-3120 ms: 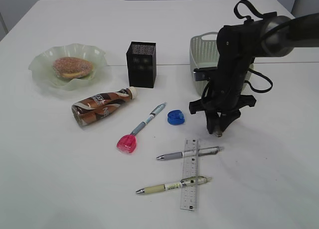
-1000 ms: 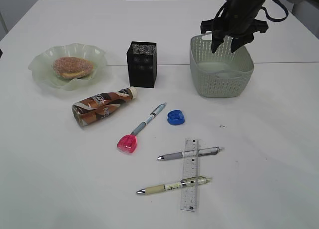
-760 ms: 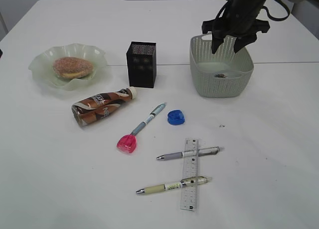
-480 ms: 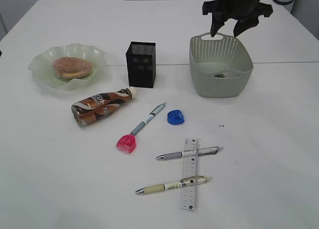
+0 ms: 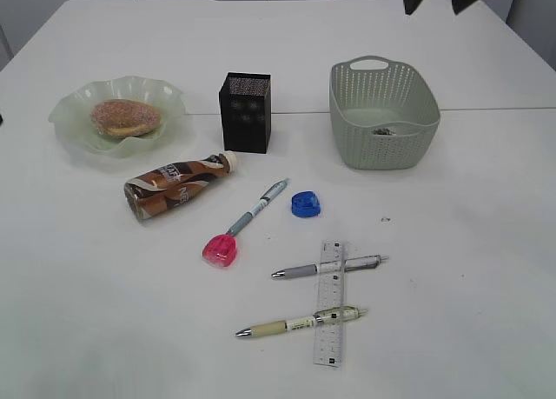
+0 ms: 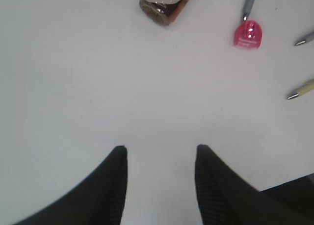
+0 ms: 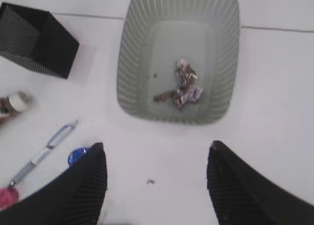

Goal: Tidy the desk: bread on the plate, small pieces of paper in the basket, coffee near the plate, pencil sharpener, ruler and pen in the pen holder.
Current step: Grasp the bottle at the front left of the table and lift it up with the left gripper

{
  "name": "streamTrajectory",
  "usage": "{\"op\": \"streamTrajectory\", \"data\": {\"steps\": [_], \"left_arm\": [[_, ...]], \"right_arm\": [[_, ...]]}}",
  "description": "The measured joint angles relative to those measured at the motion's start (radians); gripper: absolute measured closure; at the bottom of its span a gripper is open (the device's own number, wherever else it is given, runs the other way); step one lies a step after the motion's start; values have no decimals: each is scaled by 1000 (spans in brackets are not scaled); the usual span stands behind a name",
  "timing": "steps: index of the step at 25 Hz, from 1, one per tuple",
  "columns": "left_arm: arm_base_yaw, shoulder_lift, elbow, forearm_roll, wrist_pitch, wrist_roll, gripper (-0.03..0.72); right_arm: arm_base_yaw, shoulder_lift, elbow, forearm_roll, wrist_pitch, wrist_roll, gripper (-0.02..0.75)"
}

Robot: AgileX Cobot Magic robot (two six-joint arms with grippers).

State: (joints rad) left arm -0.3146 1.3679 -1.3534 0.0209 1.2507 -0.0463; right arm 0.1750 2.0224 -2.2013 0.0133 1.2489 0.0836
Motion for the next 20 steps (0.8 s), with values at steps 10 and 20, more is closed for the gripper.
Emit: {"op": "streamTrajectory", "data": {"steps": [10,20], "left_arm": [[0,330,-156,68,-16,189,180],[-2,619,-441,78,-99,325,174]], "right_arm": [[0,-385,533,63,1,-24,263],[0,-484,660,119,1,-27,262]]}}
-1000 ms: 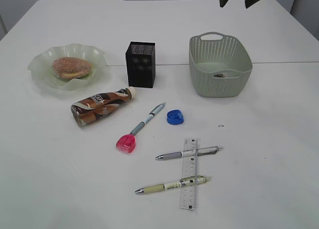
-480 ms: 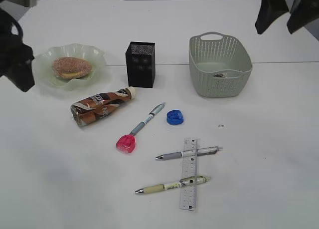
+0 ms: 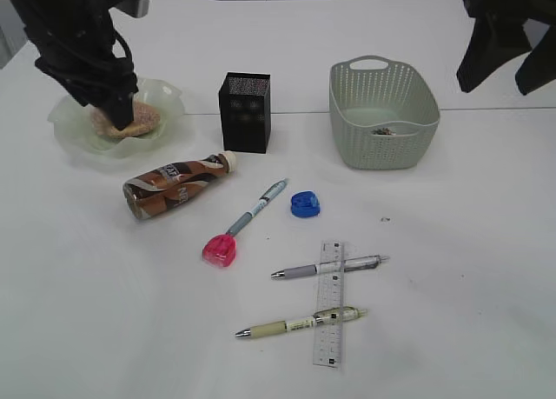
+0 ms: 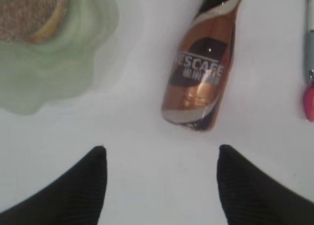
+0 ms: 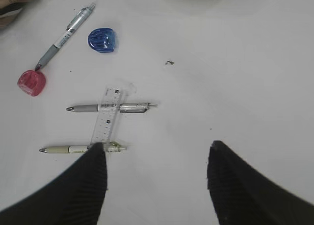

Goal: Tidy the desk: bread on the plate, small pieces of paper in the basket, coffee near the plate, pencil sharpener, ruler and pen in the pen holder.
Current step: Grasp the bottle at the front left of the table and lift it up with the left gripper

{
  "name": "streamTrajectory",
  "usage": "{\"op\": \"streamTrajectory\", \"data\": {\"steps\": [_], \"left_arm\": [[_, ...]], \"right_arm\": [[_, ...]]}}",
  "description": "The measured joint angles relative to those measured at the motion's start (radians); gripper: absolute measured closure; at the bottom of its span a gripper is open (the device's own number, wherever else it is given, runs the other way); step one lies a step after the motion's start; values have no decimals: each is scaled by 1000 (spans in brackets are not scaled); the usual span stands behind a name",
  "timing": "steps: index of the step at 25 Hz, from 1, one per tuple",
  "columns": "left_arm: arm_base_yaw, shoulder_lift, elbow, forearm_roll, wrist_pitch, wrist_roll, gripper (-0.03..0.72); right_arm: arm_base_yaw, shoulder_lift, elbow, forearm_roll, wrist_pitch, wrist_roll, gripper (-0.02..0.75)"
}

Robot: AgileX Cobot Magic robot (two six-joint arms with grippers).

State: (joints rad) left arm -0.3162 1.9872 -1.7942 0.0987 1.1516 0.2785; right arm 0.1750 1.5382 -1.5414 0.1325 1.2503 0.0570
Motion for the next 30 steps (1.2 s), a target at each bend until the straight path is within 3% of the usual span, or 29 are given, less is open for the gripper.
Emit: {"op": "streamTrajectory", "data": {"steps": [8,19,30], "left_arm": [[-10,158,-129,-99,-21,172,175],[-12,323,-191,-145,1,269,175],[-12,401,-258,-175,1,278,175]], "right_arm": [[0,0,6,22,0,-3,263],[0,0,6,22,-2,-21,263],[0,0,6,22,-2,-32,262]]}}
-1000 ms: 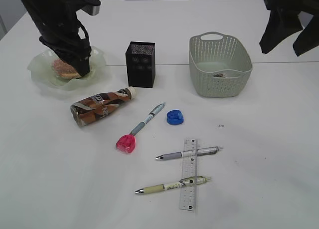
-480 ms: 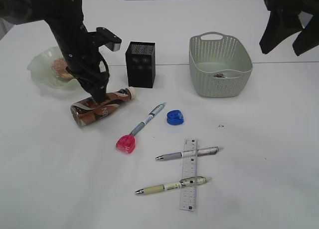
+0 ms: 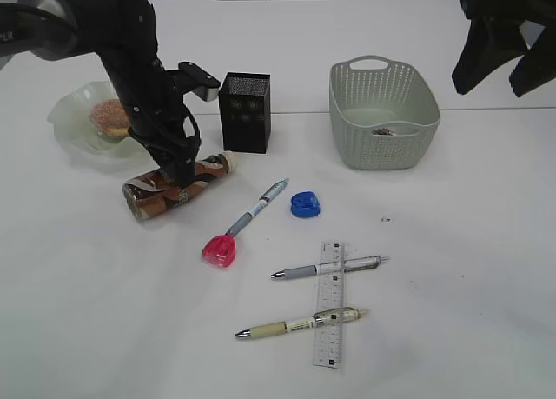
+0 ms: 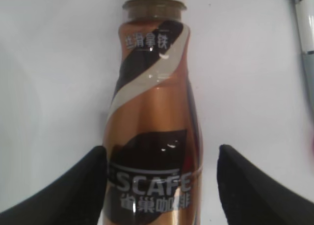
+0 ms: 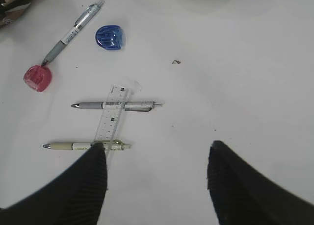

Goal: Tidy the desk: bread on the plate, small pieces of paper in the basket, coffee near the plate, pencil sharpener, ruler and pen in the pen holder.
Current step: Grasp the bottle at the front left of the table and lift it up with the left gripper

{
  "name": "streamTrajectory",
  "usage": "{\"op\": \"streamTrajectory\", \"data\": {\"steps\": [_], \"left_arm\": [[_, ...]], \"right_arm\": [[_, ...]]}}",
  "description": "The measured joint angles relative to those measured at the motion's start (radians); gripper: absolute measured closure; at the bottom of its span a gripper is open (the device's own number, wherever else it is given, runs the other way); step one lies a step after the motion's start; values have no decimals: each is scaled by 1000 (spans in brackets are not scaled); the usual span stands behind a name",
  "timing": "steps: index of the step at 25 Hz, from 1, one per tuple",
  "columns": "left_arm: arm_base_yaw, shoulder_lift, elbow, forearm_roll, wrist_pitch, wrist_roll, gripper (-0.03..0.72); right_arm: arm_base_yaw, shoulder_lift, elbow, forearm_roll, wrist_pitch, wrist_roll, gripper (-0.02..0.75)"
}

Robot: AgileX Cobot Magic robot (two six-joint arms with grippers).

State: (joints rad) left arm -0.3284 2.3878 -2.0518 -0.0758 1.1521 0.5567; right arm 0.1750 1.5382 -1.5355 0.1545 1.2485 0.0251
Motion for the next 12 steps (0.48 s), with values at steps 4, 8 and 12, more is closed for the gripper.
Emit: {"op": "streamTrajectory", "data": {"steps": [4,8,12], "left_arm": [[0,16,0,-4,0,0,175],[0,29,0,-7,2,0,174],[0,33,-6,-9,2,0,174]], "right_arm": [[0,0,0,0,0,-2,262],[0,0,0,0,0,-7,263],[0,0,0,0,0,-12,263]]}}
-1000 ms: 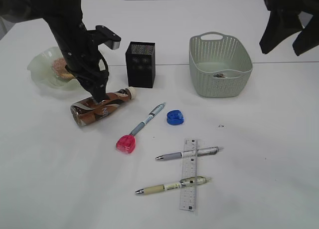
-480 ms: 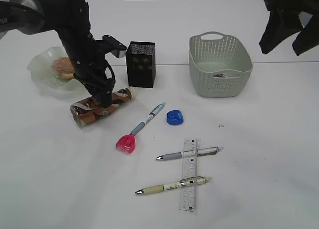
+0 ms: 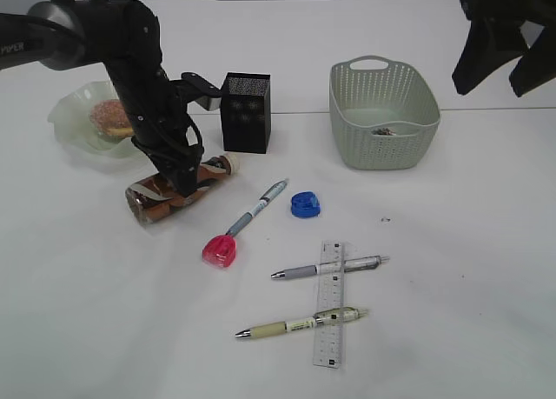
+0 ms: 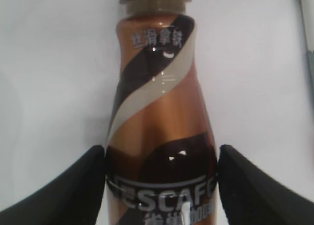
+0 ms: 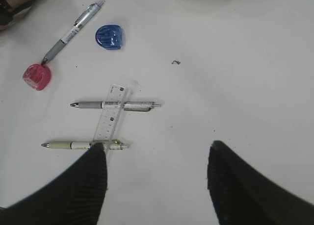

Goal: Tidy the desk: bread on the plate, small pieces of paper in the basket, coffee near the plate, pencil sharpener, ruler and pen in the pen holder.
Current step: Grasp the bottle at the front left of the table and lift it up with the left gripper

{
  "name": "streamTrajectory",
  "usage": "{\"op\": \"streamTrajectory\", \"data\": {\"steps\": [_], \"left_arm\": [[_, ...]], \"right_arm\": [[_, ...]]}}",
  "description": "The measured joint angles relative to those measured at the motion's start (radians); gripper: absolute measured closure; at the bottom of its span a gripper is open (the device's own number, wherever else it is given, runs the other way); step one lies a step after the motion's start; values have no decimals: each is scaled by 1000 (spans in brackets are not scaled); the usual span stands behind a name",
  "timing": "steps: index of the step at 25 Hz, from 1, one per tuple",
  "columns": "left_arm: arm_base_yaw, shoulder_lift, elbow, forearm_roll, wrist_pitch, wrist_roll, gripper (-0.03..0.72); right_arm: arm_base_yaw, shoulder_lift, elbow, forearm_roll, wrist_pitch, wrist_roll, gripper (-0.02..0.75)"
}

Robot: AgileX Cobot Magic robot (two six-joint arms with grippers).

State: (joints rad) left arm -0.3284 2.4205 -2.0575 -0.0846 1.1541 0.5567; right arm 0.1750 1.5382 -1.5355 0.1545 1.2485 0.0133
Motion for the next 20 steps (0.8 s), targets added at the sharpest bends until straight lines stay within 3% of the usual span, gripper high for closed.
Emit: {"op": "streamTrajectory", "data": {"steps": [5,10,20], "left_arm": [[0,2,-1,-2,0,0,168],[0,18,-1,9,2,-34,111],[0,20,-1,29,4,-54,103]], "right_arm": [[0,0,0,0,0,-2,262],[0,0,0,0,0,-2,262],[0,0,0,0,0,-4,264]]}}
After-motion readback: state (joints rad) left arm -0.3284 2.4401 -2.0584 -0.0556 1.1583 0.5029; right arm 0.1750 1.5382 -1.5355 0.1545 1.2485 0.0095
